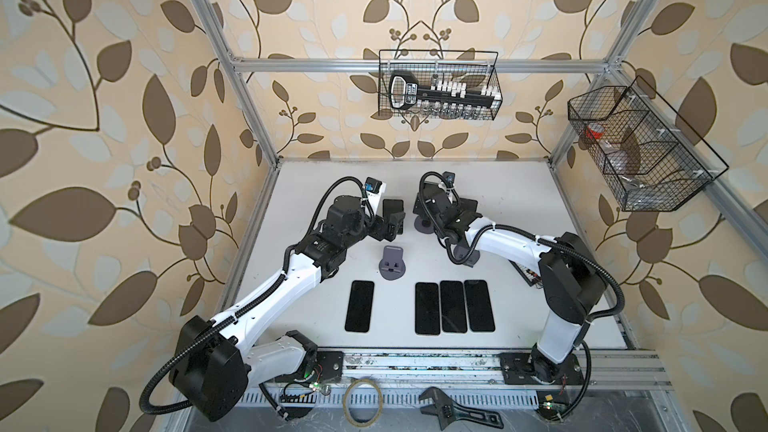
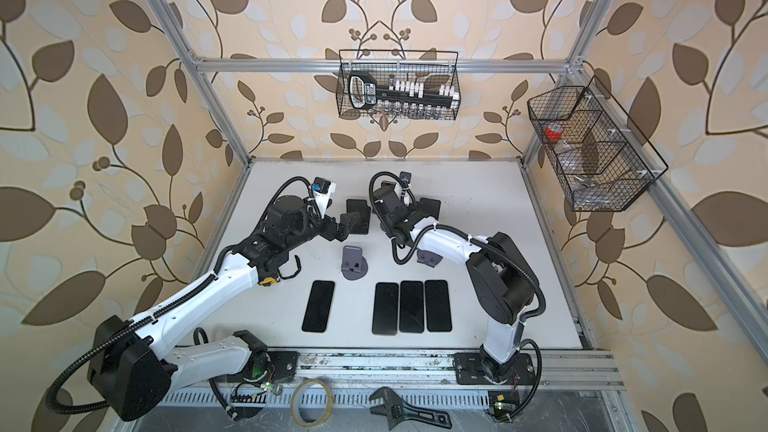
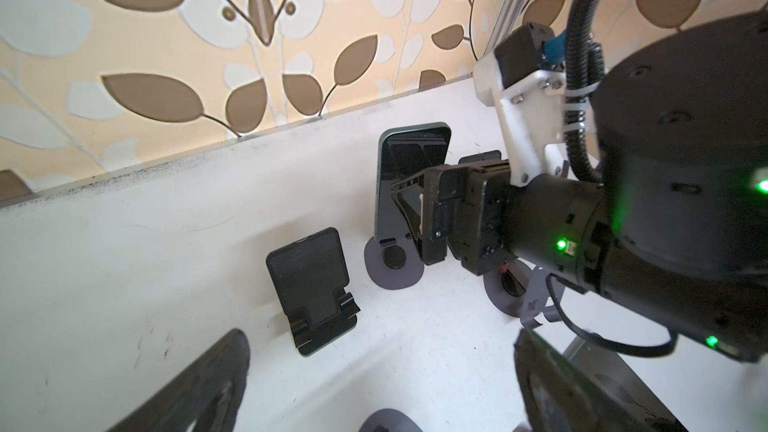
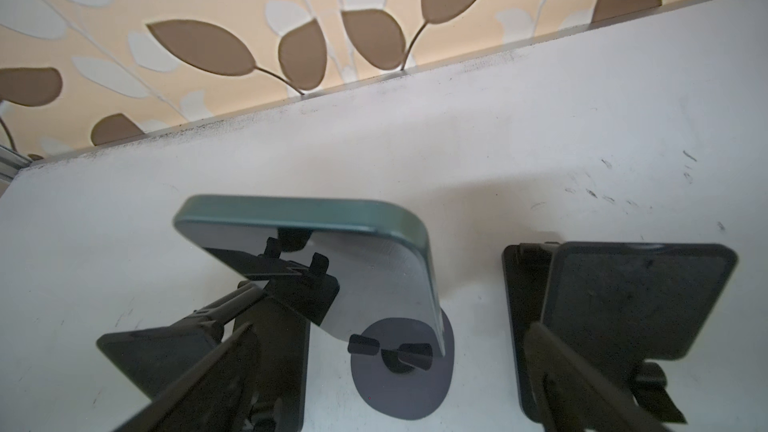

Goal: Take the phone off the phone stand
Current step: 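Close the right gripper on the green phone's top edge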

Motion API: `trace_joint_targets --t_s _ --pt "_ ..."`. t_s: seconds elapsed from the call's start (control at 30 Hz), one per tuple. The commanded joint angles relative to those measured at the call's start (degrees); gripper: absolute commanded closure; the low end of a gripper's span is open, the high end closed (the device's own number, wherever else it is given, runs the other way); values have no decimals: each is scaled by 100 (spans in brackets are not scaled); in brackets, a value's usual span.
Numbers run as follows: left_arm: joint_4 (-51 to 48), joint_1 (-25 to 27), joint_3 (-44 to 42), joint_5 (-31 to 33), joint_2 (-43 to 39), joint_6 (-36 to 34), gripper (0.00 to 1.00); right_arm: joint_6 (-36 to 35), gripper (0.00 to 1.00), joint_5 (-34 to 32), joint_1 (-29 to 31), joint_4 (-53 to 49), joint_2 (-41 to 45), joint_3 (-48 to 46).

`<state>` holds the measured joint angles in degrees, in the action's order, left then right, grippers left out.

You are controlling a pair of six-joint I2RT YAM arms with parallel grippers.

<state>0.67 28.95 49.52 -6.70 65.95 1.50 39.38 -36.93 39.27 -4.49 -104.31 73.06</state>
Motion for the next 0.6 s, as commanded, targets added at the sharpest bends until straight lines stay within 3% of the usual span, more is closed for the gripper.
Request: trace_joint_targets --t_s 0.0,0.57 --pt "127 65 -20 224 -247 -144 1 175 0 -156 28 -28 -187 304" --pt "118 181 -54 395 -364 -233 1 125 0 -436 28 -188 -710 784"
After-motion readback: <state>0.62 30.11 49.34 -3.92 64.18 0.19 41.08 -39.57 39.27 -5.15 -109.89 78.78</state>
